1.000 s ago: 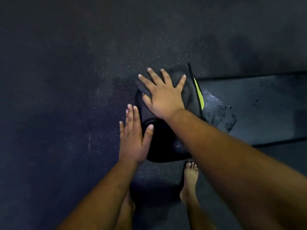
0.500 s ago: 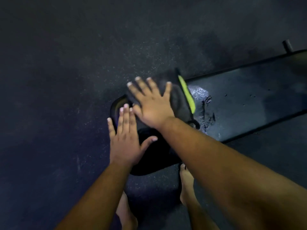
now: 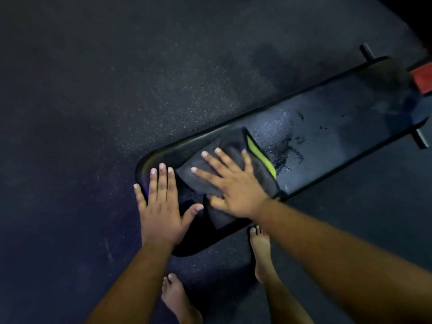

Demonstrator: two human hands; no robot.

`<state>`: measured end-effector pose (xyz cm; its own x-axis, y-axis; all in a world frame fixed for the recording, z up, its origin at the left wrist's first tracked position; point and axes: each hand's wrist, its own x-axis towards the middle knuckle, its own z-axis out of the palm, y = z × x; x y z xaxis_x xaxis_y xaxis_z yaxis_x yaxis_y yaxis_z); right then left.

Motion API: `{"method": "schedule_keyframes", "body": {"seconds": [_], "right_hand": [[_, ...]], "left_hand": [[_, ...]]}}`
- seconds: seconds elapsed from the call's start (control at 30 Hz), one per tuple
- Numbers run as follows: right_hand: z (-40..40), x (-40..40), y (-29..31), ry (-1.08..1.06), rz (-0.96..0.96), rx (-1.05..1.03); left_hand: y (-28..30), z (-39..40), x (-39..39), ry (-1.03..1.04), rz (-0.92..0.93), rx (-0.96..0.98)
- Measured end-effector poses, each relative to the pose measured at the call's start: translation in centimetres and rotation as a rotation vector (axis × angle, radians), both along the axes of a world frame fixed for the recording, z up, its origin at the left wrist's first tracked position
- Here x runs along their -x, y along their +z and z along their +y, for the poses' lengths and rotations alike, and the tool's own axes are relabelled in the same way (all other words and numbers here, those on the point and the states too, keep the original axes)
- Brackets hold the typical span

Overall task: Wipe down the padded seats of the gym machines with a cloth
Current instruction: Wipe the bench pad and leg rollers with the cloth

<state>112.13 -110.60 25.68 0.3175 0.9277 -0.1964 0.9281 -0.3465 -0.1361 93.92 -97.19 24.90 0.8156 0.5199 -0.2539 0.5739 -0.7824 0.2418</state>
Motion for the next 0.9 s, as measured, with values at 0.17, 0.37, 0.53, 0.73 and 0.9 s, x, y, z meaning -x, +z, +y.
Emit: {"method": "schedule_keyframes", "body": {"seconds": [0.17,0.37,0.53,0.73,0.9], "right_hand": [[-3.5,-8.3,-0.4,-0.793,0.038,0.089],[-2.3,7.7,0.3,-0.573,0.034,0.07],[-7.4,-0.7,-0.2,-0.472,-0.05,0.075],[-4.7,9.4,0.0,-0.876,0.109,0.0],[0.1,4.7,0.2,-0.241,-0.007,0.001]], "left_hand": [[0.0,-0.1,-0.1,-0.036,0.011,-0.034],[0.3,0.2,-0.2,-0.123,0.026,-0.035],[0.1,0.1,0.0,-0.118,-0.002,-0.049],[0.0,-0.1,0.3,-0.07,-0.054,0.01],[-0.6,0.3,0.8,-0.034,-0.144,0.018]]}}
